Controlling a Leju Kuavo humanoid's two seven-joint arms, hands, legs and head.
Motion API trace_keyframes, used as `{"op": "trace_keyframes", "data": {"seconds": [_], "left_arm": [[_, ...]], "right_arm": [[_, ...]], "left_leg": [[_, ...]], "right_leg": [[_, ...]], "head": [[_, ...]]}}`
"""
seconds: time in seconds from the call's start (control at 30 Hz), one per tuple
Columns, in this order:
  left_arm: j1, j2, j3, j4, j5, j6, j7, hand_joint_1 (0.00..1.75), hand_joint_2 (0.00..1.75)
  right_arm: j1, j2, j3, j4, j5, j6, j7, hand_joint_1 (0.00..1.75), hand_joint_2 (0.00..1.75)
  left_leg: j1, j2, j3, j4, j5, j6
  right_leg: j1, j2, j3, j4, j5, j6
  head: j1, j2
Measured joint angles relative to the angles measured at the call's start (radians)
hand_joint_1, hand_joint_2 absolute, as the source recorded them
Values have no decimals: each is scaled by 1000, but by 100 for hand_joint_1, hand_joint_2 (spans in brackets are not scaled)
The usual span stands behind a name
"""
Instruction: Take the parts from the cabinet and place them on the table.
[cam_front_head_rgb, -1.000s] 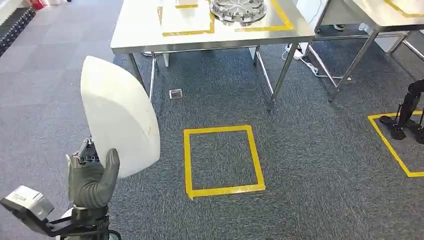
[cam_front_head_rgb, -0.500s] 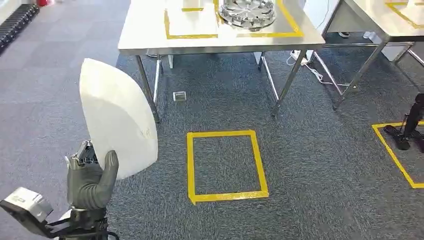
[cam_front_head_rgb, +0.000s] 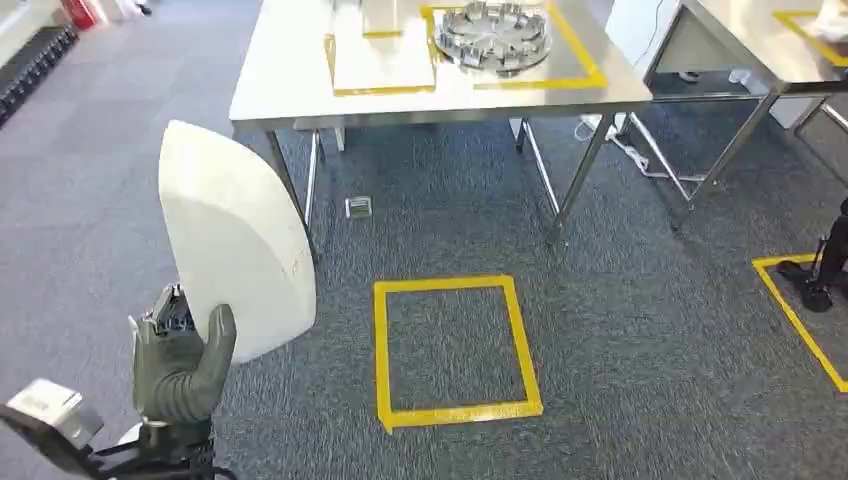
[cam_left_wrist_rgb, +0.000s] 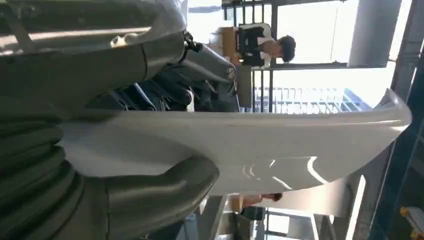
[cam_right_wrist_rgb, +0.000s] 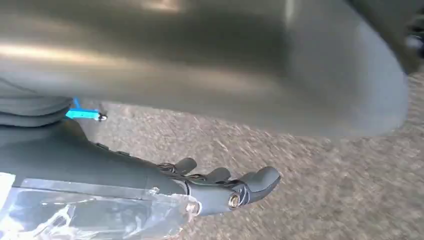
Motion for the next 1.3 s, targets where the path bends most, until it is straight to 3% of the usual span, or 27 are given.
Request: {"op": "trace_keyframes", "data": {"seconds": [0.07, 0.13, 0.2, 0.27, 0.3, 0.33, 0.37, 0.4, 0.47, 0.5, 0.53, 0.6, 0.63, 0.67, 0.7, 0.77, 0.8, 0.83, 0.87, 0.9, 0.97, 1.0, 1.1, 1.17, 1.2, 1.27, 1.3], "left_arm": [[4, 0, -1, 0, 2, 0, 0, 175, 175], [3, 0, 0, -2, 3, 0, 0, 175, 175], [2, 0, -1, -2, 3, 0, 0, 175, 175], [4, 0, -1, -2, 4, 1, 0, 175, 175], [5, 0, -1, -2, 4, 0, 0, 175, 175], [6, 0, -1, -2, 5, 1, 0, 175, 175], [6, 0, -1, -1, 6, 1, 0, 175, 175], [6, 0, -1, -2, 6, 1, 0, 175, 175], [6, 0, -1, 0, 6, 1, 0, 175, 175], [9, 0, -2, 1, 7, 1, 0, 175, 175], [9, 0, -2, 1, 7, 1, 2, 175, 175], [7, 0, -2, -1, 7, 1, 1, 175, 175], [6, 0, -1, -2, 7, 1, 1, 175, 175], [6, 0, -1, -2, 5, 2, -1, 175, 175], [3, 0, -1, -1, 4, 2, -1, 175, 175], [4, 0, -1, 0, 4, 3, -1, 175, 175], [5, 0, -1, 0, 4, 4, 0, 175, 175], [5, 0, -1, 0, 3, 5, 0, 175, 175], [5, 0, -1, 0, 3, 5, 0, 175, 175], [5, 1, -1, 0, 3, 5, 0, 175, 175], [5, 2, -1, 2, 3, 5, 0, 175, 175], [6, 2, -2, 5, 3, 6, 0, 175, 175], [9, 5, -1, 4, -2, 8, 4, 175, 175], [5, 4, -1, -2, -9, 9, 3, 175, 175], [2, 3, -2, -2, -10, 9, 4, 175, 175], [2, 4, -2, -2, -10, 13, 5, 175, 175], [3, 4, -2, -1, -10, 16, 7, 175, 175]], "right_arm": [[-2, 0, 0, 0, 0, 1, 1, 0, 0], [-4, 0, 0, 0, 0, 1, 1, 0, 0], [-9, 0, 0, -1, 0, 1, 1, 0, 0], [-7, 0, 0, 0, 0, 1, 2, 0, 0], [-3, 0, 0, 0, 0, 1, 2, 0, 0], [-1, 0, 0, 0, 0, 2, 2, 0, 0], [0, 0, 0, -1, 0, 2, 3, 0, 0], [-1, 0, 0, -1, 0, 2, 3, 0, 0], [4, -6, 0, 0, 0, 1, 3, 0, 0], [7, -5, 0, 0, 0, 2, 3, 0, 0], [8, -7, 0, 0, 0, 2, 3, 0, 0], [6, -6, 0, 0, 0, 1, 5, 0, 0], [3, -6, 0, 0, 0, 0, 6, 0, 0], [3, -7, 0, 0, 0, -1, 6, 0, 0], [1, -7, 0, 0, 0, 0, 5, 0, 0], [1, -4, 0, 0, 0, 1, 5, 0, 0], [2, -3, 0, 0, 0, 1, 5, 0, 0], [3, -2, 0, 0, 0, 1, 5, 0, 0], [4, -1, 0, 0, 0, 1, 5, 0, 0], [4, -1, 0, 0, 0, 1, 5, 0, 0], [7, 0, 0, 0, 0, 1, 5, 0, 0], [5, 0, 0, 0, 0, 1, 5, 0, 0], [3, 0, 0, -1, 0, 3, 5, 0, 0], [-3, 0, 0, 0, 0, 3, 4, 0, 0], [-6, 1, 0, -1, 0, 3, 3, 0, 0], [-9, 1, 0, -1, 0, 3, 2, 0, 0], [-7, 1, 0, -1, 0, 3, 2, 0, 0]], "left_leg": [[-2, -4, -5, -5, -17, 20], [6, -8, 15, -14, -24, 32], [6, -7, 30, -18, -36, 40], [2, -7, 47, -18, -53, 46], [0, -9, 58, -18, -62, 48], [-2, -12, 73, -18, -73, 47], [-4, -13, 90, -18, -84, 48], [-8, -13, 110, -18, -97, 47], [-10, -13, 134, -19, -122, 43], [-10, -18, 142, -22, -130, 36], [-10, -18, 143, -24, -138, 28], [-9, -18, 157, -20, -125, 17], [-11, -16, 149, -7, -124, 13], [-12, -14, 132, 39, -116, 7], [-9, -13, 94, 104, -125, 2], [-2, -12, 10, 216, -186, -12], [1, -12, -18, 239, -217, -17], [3, -12, -35, 234, -229, -19], [4, -11, -37, 198, -210, -21], [5, -11, -30, 137, -158, -20], [6, -4, -23, 1, 22, -17], [1, -2, -32, -1, 7, -10], [-5, -6, -26, 2, 9, 15], [5, -6, -10, -9, 4, 25], [5, -5, -2, -12, -2, 31], [4, -3, 5, -12, -13, 37], [3, -4, 11, -12, -19, 39]], "right_leg": [[0, -4, 1, -2, 3, 11], [0, -3, -10, 29, 5, 17], [-1, -2, -85, 154, -15, 22], [0, -2, -195, 300, -77, 24], [1, -2, -229, 329, -90, 22], [4, -2, -244, 317, -77, 17], [6, -2, -241, 276, -48, 11], [11, -1, -229, 204, 9, 1], [29, 8, -217, 69, 154, -28], [30, 11, -211, 70, 119, -29], [32, 12, -206, 68, 133, -27], [32, 10, -191, 49, 123, -38], [21, 11, -169, 34, 124, -39], [19, 10, -151, 24, 120, -43], [17, 10, -138, 17, 114, -47], [14, 9, -116, 14, 96, -45], [13, 9, -103, 14, 86, -43], [11, 10, -89, 14, 75, -42], [8, 10, -70, 14, 61, -39], [6, 11, -50, 14, 48, -36], [5, 11, -28, 13, 24, -25], [7, 12, -21, 21, 16, -17], [4, 10, -17, 8, 3, 3], [4, 9, -15, 23, -12, 16], [4, 8, -38, 66, -28, 18], [2, 8, -142, 222, -74, 21], [2, 8, -192, 285, -80, 21]], "head": [[10, 0], [13, 0], [22, 0], [23, 0], [25, 0], [26, 0], [26, 0], [27, 0], [26, 0], [20, 0], [21, 0], [21, 0], [21, 0], [18, -1], [9, 0], [11, 0], [10, 0], [11, 0], [10, 0], [10, 0], [7, 0], [6, 0], [8, 0], [10, 0], [16, 0], [21, 0], [21, 0]]}}
